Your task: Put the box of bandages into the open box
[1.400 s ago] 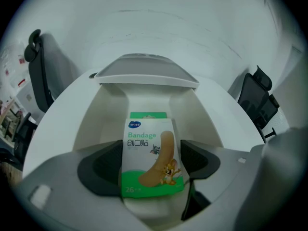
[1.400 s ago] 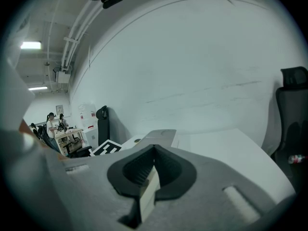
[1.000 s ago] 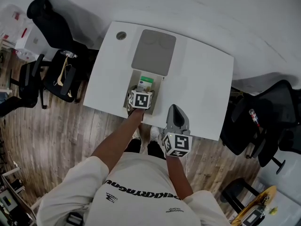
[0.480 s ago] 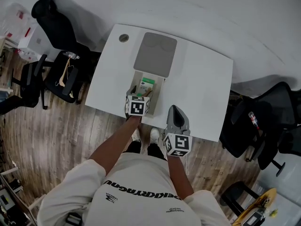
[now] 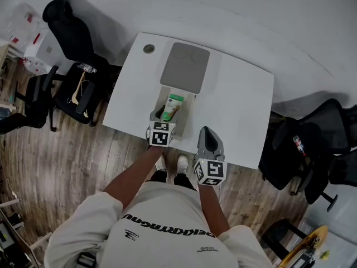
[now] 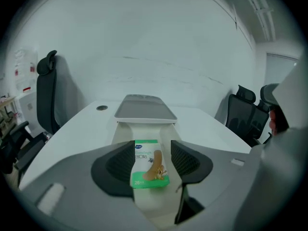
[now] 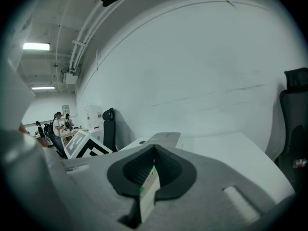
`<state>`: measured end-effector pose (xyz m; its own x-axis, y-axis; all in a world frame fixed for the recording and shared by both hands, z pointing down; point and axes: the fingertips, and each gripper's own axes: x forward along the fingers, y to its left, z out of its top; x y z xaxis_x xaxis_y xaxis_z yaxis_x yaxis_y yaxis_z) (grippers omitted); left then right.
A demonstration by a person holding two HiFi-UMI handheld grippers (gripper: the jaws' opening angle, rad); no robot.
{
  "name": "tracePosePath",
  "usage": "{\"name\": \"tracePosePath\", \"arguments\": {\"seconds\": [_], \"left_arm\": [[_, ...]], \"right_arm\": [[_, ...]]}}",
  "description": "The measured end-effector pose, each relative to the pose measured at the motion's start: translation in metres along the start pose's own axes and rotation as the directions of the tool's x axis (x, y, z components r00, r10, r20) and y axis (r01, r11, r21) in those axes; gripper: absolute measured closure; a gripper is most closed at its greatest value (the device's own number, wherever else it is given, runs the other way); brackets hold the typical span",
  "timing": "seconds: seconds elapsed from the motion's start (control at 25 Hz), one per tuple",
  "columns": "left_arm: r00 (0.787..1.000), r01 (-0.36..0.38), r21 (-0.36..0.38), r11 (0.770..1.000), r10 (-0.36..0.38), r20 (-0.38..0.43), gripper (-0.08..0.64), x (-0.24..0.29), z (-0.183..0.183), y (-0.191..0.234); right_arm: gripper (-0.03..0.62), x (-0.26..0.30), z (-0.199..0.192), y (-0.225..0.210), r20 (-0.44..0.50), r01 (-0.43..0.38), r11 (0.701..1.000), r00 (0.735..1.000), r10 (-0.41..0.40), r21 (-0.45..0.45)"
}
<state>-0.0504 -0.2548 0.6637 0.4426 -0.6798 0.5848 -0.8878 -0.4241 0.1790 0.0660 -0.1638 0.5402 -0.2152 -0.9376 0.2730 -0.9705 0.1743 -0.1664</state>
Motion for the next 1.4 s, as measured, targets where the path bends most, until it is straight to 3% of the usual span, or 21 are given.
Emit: {"name": "tracePosePath", "arguments": {"seconds": [0.6, 0.92, 1.4], "left_arm": [[0.996, 0.036, 0.031, 0.999, -0.038, 0.086, 0.393, -0.043, 0.008, -0.009], [0.983, 0.07, 0.019, 0.997, -0.073, 0.17, 0.422, -0.068, 0.02, -0.02], [0.969, 0.082, 0.038, 0.996, -0.089, 0.229, 0.475, -0.094, 0.025, -0.029]], "right_arm": [[0.595, -0.014, 0.005, 0.006, 0.016, -0.005, 1.0, 1.0, 0.005, -0.007], [0.595, -0.017, 0.01, 0.015, 0.038, -0.043, 0.999, 0.998, 0.044, -0.021], [0.595, -0.018, 0.016, 0.023, 0.069, -0.092, 0.996, 0.993, 0.093, -0.014]]}}
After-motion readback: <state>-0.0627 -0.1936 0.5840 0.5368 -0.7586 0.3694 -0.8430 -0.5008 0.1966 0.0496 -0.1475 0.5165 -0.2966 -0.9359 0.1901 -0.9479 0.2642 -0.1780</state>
